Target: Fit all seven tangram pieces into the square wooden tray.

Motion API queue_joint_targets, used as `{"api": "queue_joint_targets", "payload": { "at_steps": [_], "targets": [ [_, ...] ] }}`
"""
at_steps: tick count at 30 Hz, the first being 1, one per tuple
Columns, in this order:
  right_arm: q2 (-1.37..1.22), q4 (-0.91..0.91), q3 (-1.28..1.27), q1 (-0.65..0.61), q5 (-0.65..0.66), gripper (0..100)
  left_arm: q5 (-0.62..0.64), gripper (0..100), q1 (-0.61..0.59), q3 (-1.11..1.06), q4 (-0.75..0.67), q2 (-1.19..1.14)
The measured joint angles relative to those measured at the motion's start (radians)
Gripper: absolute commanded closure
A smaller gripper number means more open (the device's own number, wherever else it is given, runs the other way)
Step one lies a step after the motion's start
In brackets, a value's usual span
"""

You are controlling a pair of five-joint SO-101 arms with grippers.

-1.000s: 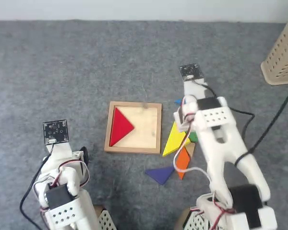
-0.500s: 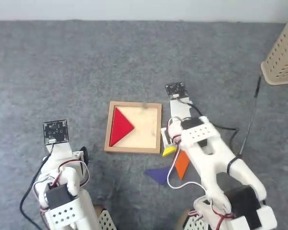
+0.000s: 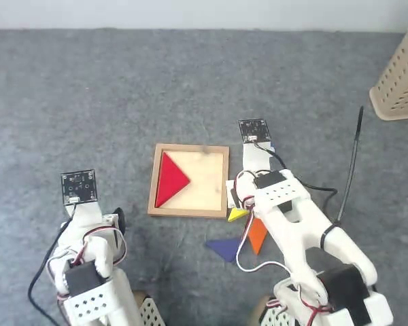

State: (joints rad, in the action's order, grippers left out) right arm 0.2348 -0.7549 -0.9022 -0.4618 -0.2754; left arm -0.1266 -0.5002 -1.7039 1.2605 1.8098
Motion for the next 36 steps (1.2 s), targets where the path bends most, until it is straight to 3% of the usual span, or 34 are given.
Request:
{"api": "queue_joint_targets", "payload": {
  "at_steps": [4,7,13,19,22,29,36],
  "targets": [
    [0.002,0.0,0.0,0.008,0.0,83.2,0.0,77,0.0,0.0,0.0,0.0],
    [0.015,-0.005,-0.002,0.031,0.0,82.2,0.0,77,0.0,0.0,0.0,0.0],
    [0.092,-0.043,-0.003,0.224,0.058,80.3,0.0,77,0.0,0.0,0.0,0.0],
    [0.288,-0.212,0.026,0.304,0.077,80.3,0.0,77,0.0,0.0,0.0,0.0],
    [0.354,-0.259,0.026,0.256,0.077,80.3,0.0,77,0.0,0.0,0.0,0.0],
    [0.334,-0.183,-0.037,-0.037,0.077,80.8,0.0,77,0.0,0.0,0.0,0.0],
    [0.124,-0.118,-0.037,-0.041,0.163,80.8,0.0,77,0.0,0.0,0.0,0.0]
  ]
}}
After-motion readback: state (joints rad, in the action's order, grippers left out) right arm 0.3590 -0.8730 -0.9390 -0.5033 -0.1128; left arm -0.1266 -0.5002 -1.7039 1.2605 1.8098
